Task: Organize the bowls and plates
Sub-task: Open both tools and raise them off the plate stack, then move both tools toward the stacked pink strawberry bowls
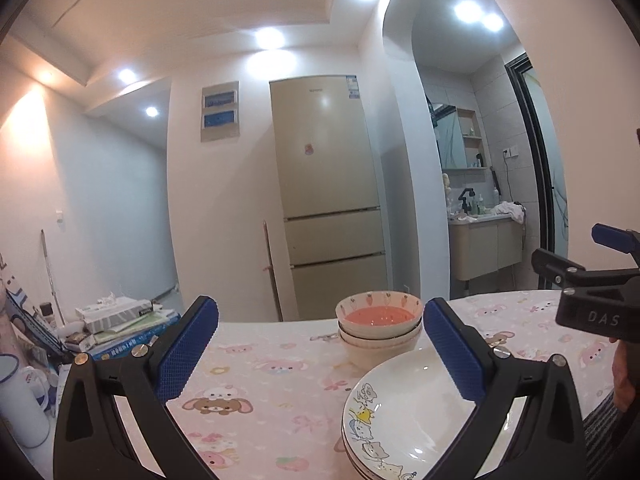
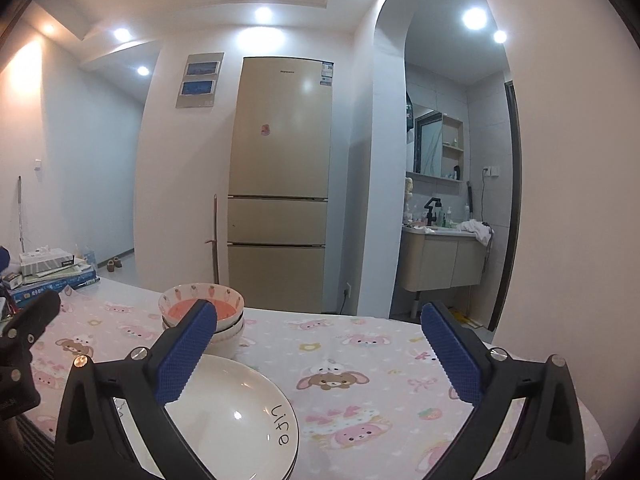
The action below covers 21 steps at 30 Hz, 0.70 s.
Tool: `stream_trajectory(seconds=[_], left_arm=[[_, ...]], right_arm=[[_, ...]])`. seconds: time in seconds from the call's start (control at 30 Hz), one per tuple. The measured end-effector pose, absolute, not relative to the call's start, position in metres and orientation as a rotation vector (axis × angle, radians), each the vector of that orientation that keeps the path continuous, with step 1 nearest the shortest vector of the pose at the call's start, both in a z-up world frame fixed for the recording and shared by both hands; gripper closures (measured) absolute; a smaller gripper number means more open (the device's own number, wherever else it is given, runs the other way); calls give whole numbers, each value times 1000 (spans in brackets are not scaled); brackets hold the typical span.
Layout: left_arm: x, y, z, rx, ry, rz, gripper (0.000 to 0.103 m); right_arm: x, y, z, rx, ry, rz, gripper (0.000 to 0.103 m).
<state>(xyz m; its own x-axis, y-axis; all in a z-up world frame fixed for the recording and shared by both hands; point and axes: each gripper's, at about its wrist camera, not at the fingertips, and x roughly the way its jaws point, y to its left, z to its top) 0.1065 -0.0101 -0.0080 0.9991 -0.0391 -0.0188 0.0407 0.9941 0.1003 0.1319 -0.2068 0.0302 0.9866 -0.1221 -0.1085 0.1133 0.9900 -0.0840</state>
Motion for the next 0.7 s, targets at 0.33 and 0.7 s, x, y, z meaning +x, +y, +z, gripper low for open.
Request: stream_trajectory(seconds=[0.33,0.7], left_arm=[[99,0,-4,46,-27,-38,0],[97,16,69,-2,-56,-164,0]], right_arm=[[118,-202,31,-100,63,-116,0],[118,-215,92,-41,79,-45,0]])
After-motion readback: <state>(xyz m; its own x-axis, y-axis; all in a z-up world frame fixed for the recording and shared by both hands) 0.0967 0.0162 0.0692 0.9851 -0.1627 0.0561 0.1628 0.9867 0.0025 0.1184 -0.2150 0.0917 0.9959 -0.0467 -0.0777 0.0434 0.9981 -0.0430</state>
